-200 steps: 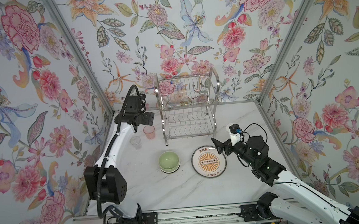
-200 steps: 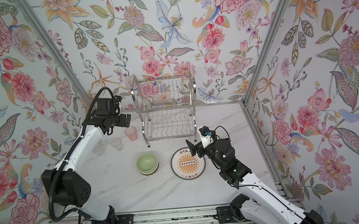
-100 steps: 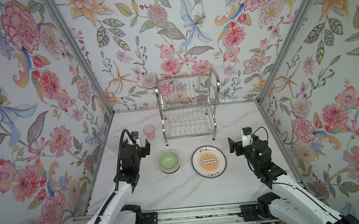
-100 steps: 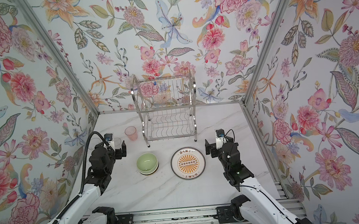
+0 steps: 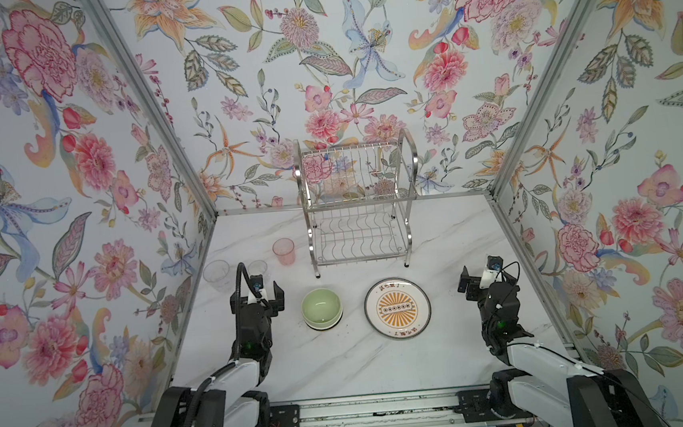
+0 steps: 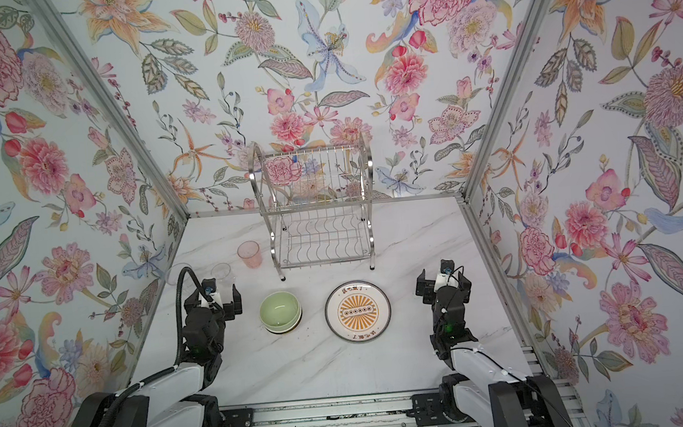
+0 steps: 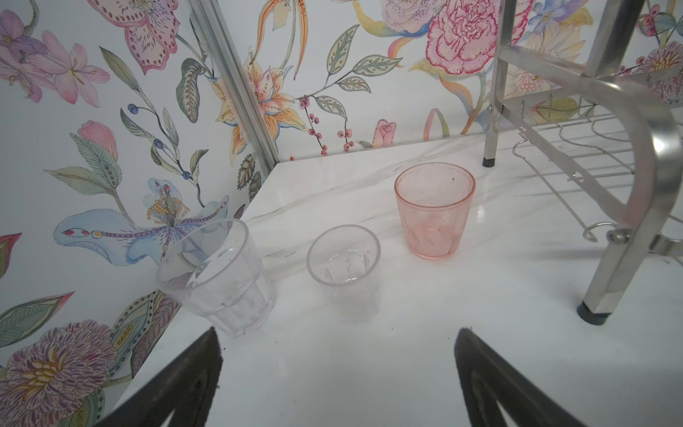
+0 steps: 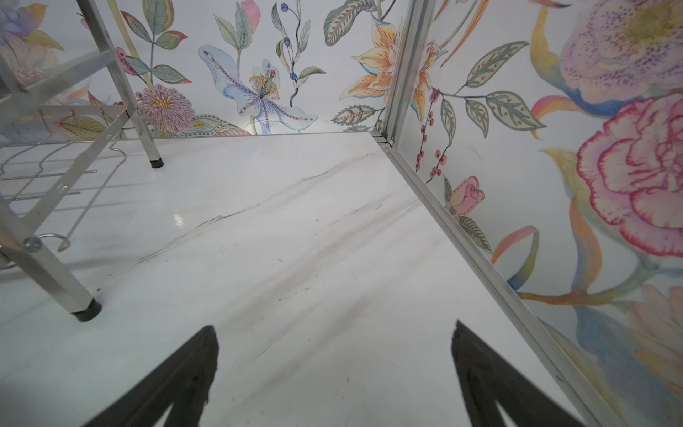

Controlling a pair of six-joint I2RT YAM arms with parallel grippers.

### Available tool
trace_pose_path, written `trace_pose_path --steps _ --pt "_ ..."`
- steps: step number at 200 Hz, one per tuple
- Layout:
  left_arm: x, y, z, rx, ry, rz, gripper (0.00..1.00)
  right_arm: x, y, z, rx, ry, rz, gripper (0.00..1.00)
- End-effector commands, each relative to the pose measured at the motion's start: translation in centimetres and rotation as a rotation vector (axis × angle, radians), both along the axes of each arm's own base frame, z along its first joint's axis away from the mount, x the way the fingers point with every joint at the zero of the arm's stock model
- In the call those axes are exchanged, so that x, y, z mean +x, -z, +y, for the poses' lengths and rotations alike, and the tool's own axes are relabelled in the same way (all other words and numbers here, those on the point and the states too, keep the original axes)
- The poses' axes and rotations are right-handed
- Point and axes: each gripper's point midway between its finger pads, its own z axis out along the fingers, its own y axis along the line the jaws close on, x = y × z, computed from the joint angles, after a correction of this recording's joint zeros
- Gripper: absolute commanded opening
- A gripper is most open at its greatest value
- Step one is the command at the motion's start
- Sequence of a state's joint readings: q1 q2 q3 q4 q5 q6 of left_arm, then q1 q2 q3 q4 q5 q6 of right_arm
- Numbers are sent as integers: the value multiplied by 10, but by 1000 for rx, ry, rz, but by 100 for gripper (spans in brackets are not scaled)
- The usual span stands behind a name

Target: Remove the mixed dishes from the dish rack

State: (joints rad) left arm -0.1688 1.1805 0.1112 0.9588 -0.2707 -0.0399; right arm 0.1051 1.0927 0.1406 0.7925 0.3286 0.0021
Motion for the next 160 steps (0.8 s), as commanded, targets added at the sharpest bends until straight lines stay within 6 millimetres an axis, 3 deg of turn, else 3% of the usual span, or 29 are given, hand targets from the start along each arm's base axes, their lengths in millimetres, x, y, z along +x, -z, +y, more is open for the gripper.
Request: trace_pose_path --steps 1,30,59,81,85,119,137,154,160 --pt "3 -33 4 7 -22 -158 99 11 -13 3 29 -26 -90 99" --pt "14 -40 4 43 -19 -197 99 27 -14 7 29 -50 -105 99" --pt "23 -31 8 47 -39 -197 99 37 -8 9 8 -85 -101 99" --pt "21 -28 8 49 -37 -222 99 39 0 8 19 -91 -106 99" --pt "21 -19 8 53 -36 -201 99 39 3 8 19 -93 -103 99" --pt "18 -20 12 37 -36 -214 99 46 10 8 12 -88 -88 99" --pt "26 -16 13 38 -47 -185 99 58 16 0 18 -30 -30 99" --pt "35 -5 14 33 -51 -121 99 56 16 -1 15 -24 -31 99" --pt "43 -13 15 18 -42 -141 99 56 16 -1 14 -23 -32 99"
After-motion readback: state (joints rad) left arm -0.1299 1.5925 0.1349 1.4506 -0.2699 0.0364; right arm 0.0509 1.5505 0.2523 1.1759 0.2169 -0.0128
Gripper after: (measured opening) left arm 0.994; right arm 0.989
